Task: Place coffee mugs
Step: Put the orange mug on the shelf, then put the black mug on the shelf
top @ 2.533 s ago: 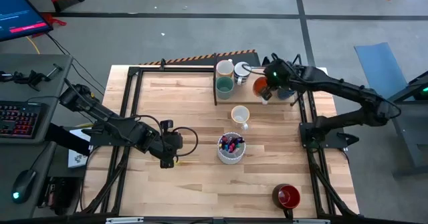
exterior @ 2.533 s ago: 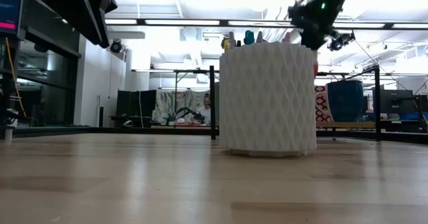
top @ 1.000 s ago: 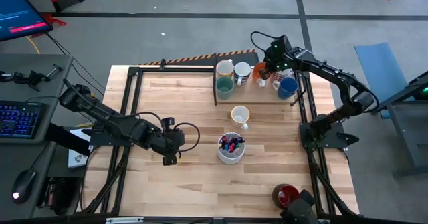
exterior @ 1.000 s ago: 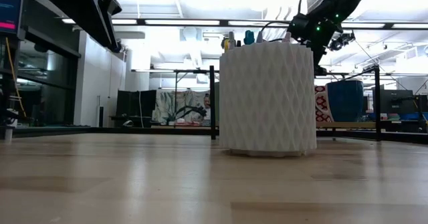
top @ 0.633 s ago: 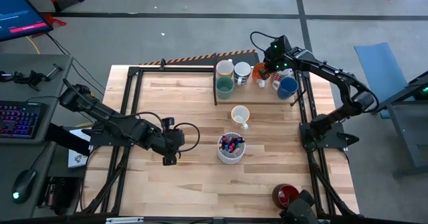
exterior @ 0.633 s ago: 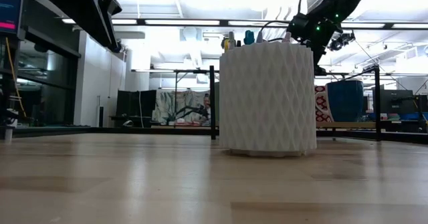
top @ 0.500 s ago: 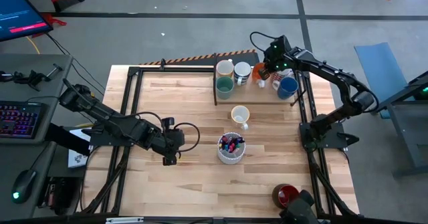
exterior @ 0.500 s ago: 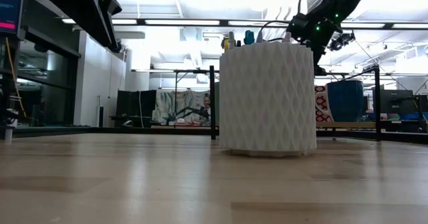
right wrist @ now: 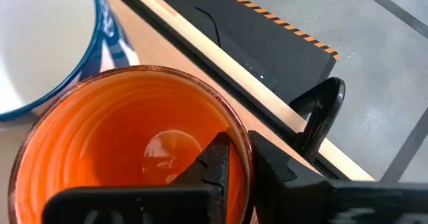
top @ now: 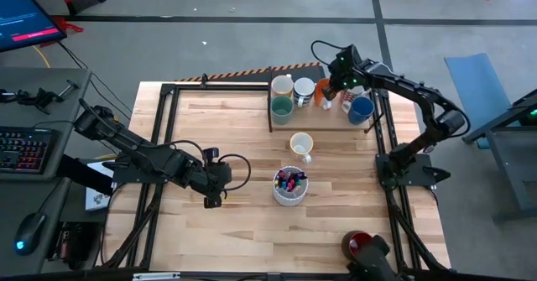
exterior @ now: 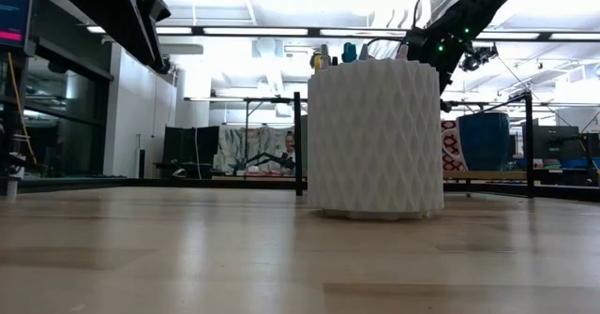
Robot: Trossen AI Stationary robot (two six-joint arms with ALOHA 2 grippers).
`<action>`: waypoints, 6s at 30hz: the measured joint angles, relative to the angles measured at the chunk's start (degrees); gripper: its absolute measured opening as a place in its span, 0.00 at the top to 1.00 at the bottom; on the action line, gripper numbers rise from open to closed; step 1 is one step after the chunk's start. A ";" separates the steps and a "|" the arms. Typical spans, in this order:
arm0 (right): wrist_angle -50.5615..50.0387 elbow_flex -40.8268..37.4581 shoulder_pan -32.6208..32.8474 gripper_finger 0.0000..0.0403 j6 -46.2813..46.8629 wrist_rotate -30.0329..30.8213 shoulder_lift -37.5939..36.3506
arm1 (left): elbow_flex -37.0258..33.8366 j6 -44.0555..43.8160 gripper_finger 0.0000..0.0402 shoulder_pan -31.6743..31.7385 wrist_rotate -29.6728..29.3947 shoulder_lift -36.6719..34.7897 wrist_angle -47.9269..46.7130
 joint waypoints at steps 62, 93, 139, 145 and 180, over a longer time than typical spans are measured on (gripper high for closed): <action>-41.16 3.26 80.98 0.82 60.16 3.86 -21.64 | 0.00 -0.39 0.74 -0.04 0.15 -0.02 -0.24; -27.51 1.77 112.39 0.82 88.02 9.56 -3.97 | 0.00 -3.61 0.74 -0.04 0.74 -0.02 -0.20; -26.84 1.81 112.37 0.82 88.08 7.55 7.47 | 0.00 -3.54 0.74 -0.07 0.74 -0.02 -0.15; -27.42 1.81 112.17 0.95 91.50 7.54 7.72 | 0.00 -3.51 0.74 -0.05 0.73 -0.02 0.04; -55.39 4.63 66.73 1.00 52.02 38.79 -14.38 | 0.00 -0.04 0.74 -0.04 -0.63 -0.02 1.47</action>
